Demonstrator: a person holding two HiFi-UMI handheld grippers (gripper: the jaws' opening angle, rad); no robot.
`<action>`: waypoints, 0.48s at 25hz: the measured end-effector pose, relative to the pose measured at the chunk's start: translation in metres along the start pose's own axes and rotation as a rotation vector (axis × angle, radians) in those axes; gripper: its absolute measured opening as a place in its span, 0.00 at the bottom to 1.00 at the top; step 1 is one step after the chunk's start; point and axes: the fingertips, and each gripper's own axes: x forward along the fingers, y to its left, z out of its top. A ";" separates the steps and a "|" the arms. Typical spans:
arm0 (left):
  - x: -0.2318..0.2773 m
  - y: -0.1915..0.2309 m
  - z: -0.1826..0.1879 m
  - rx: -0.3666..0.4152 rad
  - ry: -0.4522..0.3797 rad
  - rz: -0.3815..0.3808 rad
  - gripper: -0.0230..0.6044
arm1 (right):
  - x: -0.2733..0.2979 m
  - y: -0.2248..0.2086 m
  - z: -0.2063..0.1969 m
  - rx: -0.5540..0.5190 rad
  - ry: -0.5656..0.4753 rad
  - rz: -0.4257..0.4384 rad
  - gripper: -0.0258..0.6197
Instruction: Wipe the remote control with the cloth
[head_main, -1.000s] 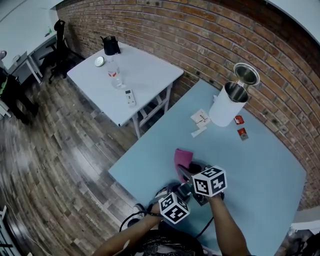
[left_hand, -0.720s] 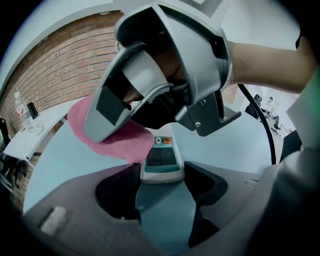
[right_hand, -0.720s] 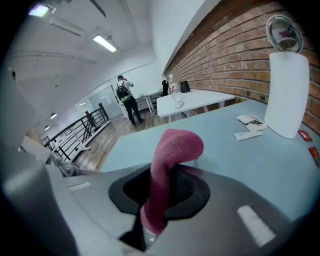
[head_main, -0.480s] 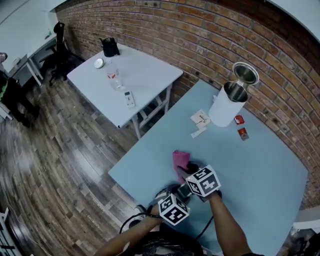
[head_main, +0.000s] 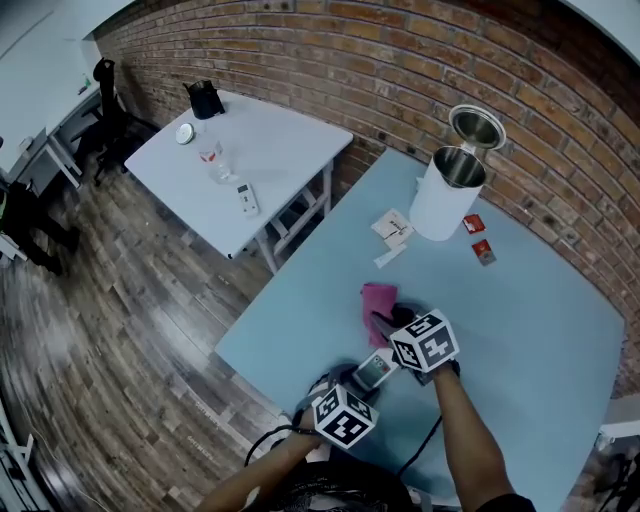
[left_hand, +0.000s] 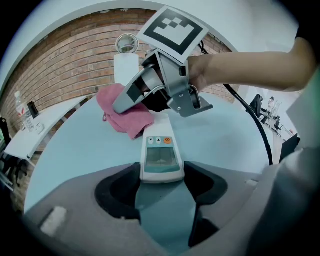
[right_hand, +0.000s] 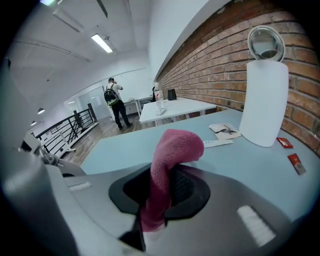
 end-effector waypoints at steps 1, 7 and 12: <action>0.000 0.000 0.000 0.000 0.001 0.001 0.49 | -0.001 -0.003 0.001 0.005 -0.004 -0.003 0.14; -0.001 0.000 -0.001 -0.003 0.006 0.001 0.49 | -0.006 -0.026 0.000 0.069 -0.041 -0.035 0.14; 0.000 0.001 -0.002 -0.004 0.011 0.002 0.49 | -0.010 -0.044 -0.005 0.125 -0.064 -0.052 0.14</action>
